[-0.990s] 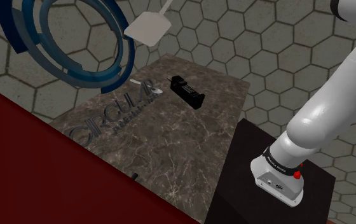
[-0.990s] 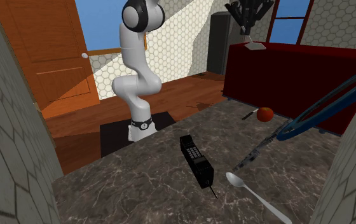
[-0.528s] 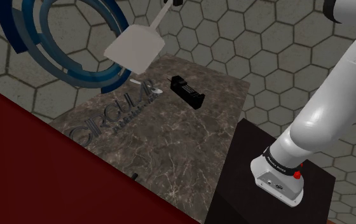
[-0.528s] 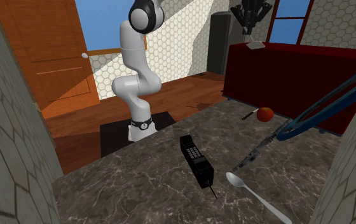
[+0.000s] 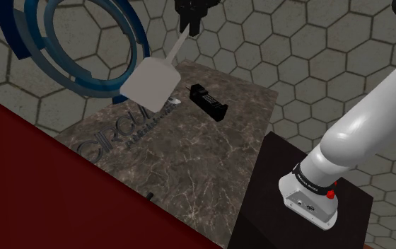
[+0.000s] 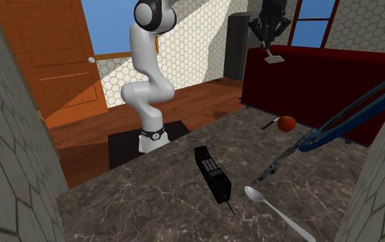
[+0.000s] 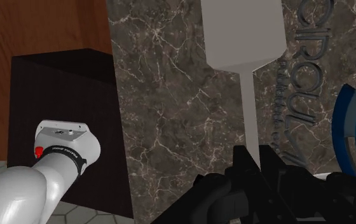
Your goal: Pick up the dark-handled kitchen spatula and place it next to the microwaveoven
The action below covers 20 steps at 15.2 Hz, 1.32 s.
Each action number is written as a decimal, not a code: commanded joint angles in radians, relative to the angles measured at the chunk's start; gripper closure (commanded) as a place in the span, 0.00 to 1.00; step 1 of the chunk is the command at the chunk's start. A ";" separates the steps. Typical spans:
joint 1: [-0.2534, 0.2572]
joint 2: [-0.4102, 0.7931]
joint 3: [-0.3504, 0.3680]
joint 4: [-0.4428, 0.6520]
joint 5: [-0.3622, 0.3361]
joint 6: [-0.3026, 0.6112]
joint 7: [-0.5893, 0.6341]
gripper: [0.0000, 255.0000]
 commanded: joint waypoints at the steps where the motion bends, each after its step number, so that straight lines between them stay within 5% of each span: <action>1: -0.006 -0.031 -0.016 -0.048 0.025 0.032 -0.018 1.00; 20: 0.013 -0.199 -0.099 -0.427 0.149 0.302 -0.109 1.00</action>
